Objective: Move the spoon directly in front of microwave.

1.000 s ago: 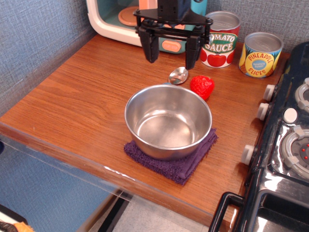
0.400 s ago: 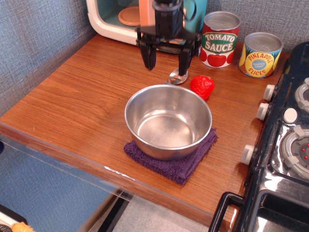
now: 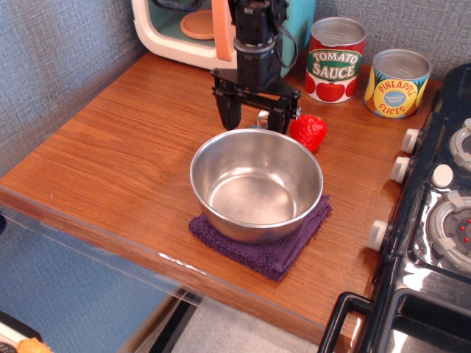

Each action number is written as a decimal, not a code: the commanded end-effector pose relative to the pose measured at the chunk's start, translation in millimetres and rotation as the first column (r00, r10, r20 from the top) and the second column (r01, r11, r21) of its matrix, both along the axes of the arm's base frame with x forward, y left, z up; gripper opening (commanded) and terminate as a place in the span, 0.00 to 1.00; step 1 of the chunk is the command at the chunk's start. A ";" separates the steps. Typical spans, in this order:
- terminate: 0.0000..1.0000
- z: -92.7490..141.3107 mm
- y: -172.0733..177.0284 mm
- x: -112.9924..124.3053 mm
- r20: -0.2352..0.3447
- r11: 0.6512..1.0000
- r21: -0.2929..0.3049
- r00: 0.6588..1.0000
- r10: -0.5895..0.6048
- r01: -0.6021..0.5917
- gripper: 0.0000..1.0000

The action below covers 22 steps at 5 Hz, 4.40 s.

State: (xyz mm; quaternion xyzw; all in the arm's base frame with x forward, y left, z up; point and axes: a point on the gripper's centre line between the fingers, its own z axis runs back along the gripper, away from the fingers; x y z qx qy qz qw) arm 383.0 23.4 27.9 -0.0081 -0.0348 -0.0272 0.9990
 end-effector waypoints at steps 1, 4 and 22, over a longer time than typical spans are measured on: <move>0.00 -3.3 6.7 -4.8 0.005 1.000 0.012 1.000 -0.015 0.015 1.00; 0.00 -21.7 12.0 -10.8 -0.049 1.000 0.017 0.999 0.010 -0.009 0.00; 0.00 87.9 105.5 -26.0 0.081 0.991 0.044 0.990 0.119 -0.123 1.00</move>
